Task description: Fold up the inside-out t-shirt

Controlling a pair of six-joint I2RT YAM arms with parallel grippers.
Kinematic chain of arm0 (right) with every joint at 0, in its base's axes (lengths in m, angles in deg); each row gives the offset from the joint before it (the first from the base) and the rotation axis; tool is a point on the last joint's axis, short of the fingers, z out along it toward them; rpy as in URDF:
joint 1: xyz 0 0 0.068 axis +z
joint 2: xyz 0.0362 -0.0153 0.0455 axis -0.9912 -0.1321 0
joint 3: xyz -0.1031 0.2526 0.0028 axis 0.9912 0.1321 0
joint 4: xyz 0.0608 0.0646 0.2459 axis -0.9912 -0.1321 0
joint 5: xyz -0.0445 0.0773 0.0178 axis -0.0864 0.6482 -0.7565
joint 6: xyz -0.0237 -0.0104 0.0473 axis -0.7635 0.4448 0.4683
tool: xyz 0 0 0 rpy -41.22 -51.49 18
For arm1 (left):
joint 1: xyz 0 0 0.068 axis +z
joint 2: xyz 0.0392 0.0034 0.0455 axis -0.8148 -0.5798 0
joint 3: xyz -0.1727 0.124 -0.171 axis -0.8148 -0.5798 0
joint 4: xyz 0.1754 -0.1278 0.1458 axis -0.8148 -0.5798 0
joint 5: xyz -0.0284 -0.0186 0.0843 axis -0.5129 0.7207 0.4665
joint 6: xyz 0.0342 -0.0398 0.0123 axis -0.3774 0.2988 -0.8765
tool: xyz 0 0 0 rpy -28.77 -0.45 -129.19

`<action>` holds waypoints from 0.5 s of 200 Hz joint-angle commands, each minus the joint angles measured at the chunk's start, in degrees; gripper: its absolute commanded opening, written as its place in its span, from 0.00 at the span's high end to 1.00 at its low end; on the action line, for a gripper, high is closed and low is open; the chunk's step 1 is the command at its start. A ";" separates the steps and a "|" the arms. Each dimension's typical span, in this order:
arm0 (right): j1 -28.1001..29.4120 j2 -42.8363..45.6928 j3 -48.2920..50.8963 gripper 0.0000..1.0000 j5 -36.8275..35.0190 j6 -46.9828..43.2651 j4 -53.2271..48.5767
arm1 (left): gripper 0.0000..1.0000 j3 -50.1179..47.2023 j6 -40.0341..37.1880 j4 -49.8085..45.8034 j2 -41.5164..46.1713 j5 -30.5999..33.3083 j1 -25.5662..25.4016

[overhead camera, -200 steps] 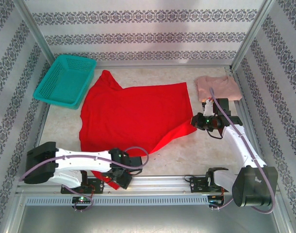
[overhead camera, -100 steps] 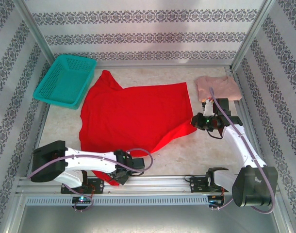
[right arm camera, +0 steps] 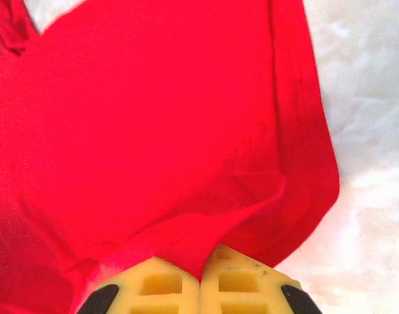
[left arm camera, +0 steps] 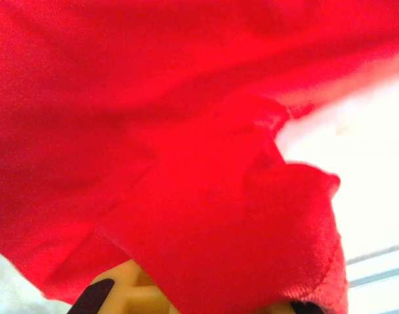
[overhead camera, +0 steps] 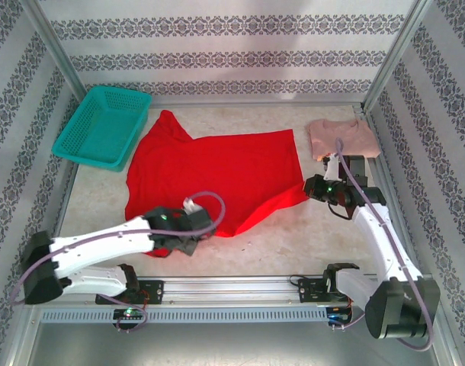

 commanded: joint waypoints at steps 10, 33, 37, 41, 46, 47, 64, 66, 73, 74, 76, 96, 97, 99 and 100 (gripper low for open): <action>0.64 3.50 -7.78 1.00 -4.18 2.87 6.59 | 1.00 12.94 -13.21 3.84 9.02 13.20 12.35; 0.66 1.63 -17.49 1.00 -5.52 0.42 4.04 | 1.00 22.54 -24.76 11.60 11.87 18.55 17.81; 0.73 1.32 -19.32 1.00 -5.22 0.08 3.38 | 1.00 24.71 -26.84 12.43 11.74 19.72 18.42; 0.75 1.04 -21.16 1.00 -4.99 -0.25 2.79 | 1.00 27.04 -28.92 13.05 11.48 20.84 18.88; 0.75 0.98 -23.29 1.00 -5.11 -0.57 2.05 | 1.00 30.16 -31.63 13.47 11.07 22.03 19.05; 0.75 0.93 -24.06 1.00 -5.17 -0.70 1.78 | 1.00 30.77 -32.20 13.56 10.90 22.27 19.06; 1.15 2.02 -29.92 1.00 -6.11 -2.14 -0.19 | 1.00 41.77 -39.26 14.10 9.19 23.43 19.07; 1.23 2.25 -30.64 1.00 -6.35 -2.25 -0.40 | 1.00 42.99 -39.90 14.03 8.98 23.07 19.06; 1.39 3.00 -33.16 1.00 -7.13 -2.83 -1.48 | 1.00 47.22 -41.81 13.86 8.49 21.81 19.06; 1.47 3.08 -33.51 1.00 -7.23 -2.91 -1.61 | 1.00 47.79 -42.07 13.84 8.42 21.72 19.06; 1.50 3.31 -34.22 1.00 -7.42 -3.15 -1.81 | 1.00 48.67 -42.56 13.65 8.20 21.48 19.06; 1.73 5.06 -42.46 1.00 -9.42 -5.48 -6.31 | 1.00 61.26 -46.92 9.95 5.81 17.61 19.06; 1.72 5.17 -42.95 1.00 -9.56 -5.60 -6.53 | 1.00 61.93 -47.09 9.69 5.72 17.42 19.06; 1.72 5.34 -43.89 1.00 -9.78 -5.86 -6.98 | 1.00 63.19 -47.41 9.23 5.41 17.13 19.06; 1.72 5.45 -44.37 1.00 -9.92 -6.01 -7.26 | 1.00 63.82 -47.56 8.98 5.26 16.92 19.06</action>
